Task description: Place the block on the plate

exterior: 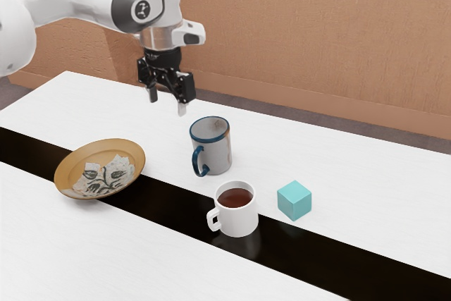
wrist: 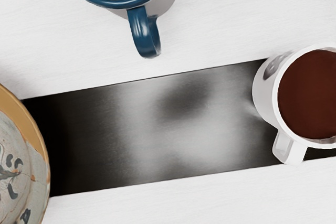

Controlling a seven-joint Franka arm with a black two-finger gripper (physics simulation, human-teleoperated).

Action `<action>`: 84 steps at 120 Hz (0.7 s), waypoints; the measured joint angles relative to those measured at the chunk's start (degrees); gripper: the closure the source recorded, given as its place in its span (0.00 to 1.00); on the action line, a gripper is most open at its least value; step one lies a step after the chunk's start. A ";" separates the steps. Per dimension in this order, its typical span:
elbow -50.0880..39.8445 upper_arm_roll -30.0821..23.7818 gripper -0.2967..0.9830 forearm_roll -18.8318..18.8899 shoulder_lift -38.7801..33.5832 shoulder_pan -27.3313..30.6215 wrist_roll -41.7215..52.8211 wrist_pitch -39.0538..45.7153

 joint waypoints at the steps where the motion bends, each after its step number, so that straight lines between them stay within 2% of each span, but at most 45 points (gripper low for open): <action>1: 0.00 -0.30 0.23 0.00 0.07 -0.07 0.07 0.20; 23: -0.06 -5.75 0.23 0.05 3.18 -0.27 2.17 3.91; 61: -0.19 -9.27 0.23 -0.65 6.04 -5.29 7.57 7.51; 84: 0.32 -10.37 0.23 -0.92 14.10 -6.55 11.18 12.31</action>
